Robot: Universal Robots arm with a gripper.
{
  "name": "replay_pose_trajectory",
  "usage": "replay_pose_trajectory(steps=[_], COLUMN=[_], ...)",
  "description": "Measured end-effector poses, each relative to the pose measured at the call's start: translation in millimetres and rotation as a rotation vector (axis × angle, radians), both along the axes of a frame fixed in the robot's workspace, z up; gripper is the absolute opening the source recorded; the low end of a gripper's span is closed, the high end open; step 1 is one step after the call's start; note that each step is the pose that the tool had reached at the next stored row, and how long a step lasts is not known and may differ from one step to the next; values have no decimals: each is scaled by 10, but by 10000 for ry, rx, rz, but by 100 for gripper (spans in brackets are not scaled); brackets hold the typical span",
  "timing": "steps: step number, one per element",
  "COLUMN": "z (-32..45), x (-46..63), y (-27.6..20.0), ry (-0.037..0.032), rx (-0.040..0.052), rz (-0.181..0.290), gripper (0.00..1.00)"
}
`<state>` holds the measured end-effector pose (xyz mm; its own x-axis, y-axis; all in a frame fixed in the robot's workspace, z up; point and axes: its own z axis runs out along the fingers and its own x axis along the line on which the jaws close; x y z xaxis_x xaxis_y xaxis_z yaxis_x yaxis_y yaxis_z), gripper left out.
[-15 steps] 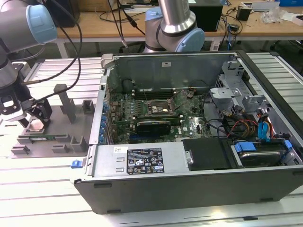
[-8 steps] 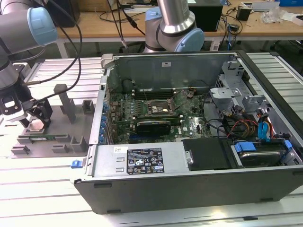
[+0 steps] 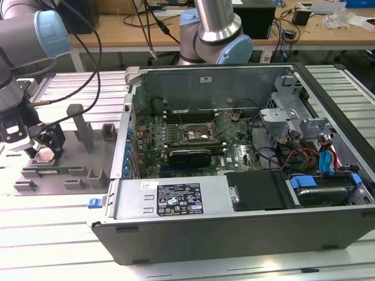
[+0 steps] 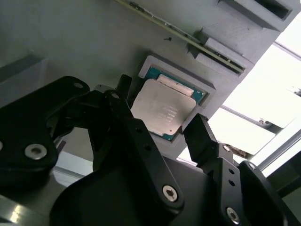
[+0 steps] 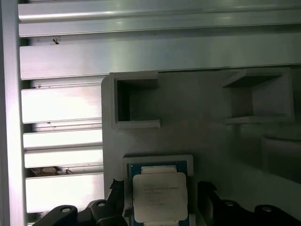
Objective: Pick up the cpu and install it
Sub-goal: 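Pick up the cpu and move it towards the insertion slot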
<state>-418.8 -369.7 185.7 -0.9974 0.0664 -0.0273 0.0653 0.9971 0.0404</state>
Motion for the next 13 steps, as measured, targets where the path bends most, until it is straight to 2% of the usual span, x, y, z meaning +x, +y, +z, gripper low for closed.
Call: replay_pose_trajectory(steps=[2, 4, 10, 13], z=[-1, -2, -9, -10], x=[-11, -26, -49, -49], y=[24, 28, 18, 16], ry=[2, 4, 3, 6], rx=[0, -1, -12, -12], rz=[2, 2, 18, 206], gripper=[72, 72, 72, 72])
